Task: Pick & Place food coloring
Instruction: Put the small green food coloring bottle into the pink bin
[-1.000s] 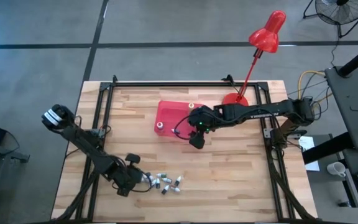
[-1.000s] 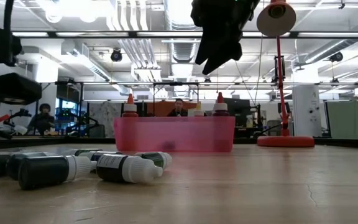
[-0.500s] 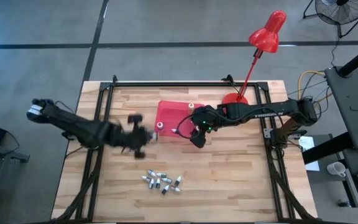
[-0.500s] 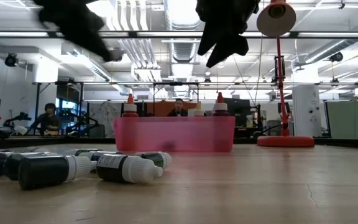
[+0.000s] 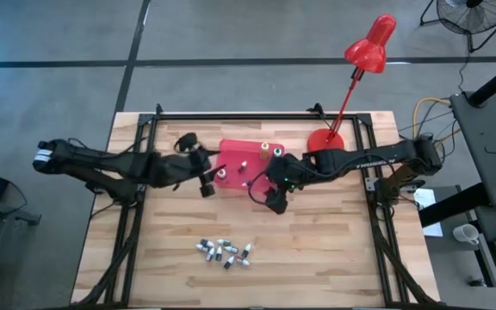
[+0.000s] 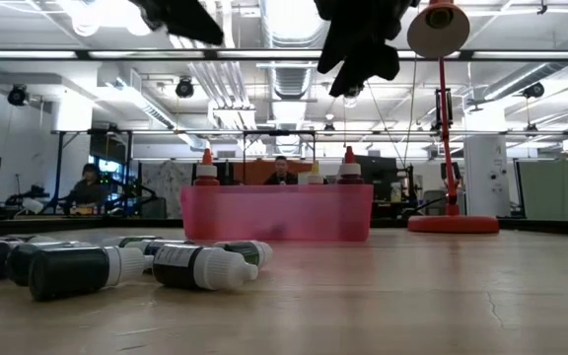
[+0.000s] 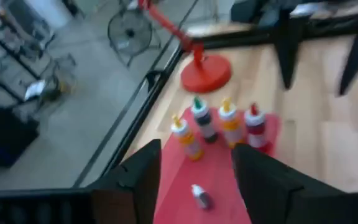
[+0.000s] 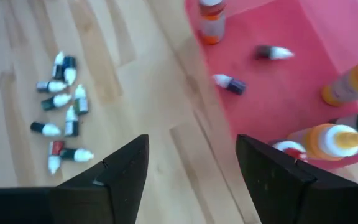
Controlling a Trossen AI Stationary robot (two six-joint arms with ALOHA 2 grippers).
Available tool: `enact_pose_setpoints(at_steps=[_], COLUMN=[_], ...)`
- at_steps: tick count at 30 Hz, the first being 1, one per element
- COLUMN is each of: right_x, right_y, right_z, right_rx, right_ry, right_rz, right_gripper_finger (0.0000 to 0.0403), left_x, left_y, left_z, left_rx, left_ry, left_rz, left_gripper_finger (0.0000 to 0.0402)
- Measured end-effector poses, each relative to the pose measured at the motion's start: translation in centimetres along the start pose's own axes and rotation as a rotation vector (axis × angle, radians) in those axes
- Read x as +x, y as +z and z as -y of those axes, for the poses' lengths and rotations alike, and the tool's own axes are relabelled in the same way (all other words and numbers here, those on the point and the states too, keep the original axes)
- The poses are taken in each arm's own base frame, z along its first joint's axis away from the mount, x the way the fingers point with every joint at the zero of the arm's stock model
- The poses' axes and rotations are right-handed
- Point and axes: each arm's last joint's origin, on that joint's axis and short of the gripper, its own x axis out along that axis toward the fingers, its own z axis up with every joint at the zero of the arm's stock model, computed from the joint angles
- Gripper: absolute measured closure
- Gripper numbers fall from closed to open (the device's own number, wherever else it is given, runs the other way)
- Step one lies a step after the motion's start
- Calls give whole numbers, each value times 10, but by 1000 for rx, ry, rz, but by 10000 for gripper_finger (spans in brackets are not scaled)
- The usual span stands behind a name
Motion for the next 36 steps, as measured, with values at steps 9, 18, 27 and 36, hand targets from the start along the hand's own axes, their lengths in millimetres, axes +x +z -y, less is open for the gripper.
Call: enact_pose_setpoints(at_steps=[9, 18, 27, 36], right_x=[34, 105, 152, 175], right_y=[-23, -45, -66, -65], right_z=[-42, -77, -111, -112], right_rx=[-437, -586, -867, -872], right_ry=[172, 358, 427, 366], right_rz=[-89, -160, -204, -199], right_gripper_finger=[161, 169, 172, 176], left_x=[-47, -66, -74, -79], left_y=[-5, -27, -60, -97], left_z=[34, 57, 64, 77], left_rx=[18, -117, -224, -305], left_ry=[-230, -325, -253, -247], left_rz=[43, -128, -364, -455], left_gripper_finger=[212, 211, 211, 211])
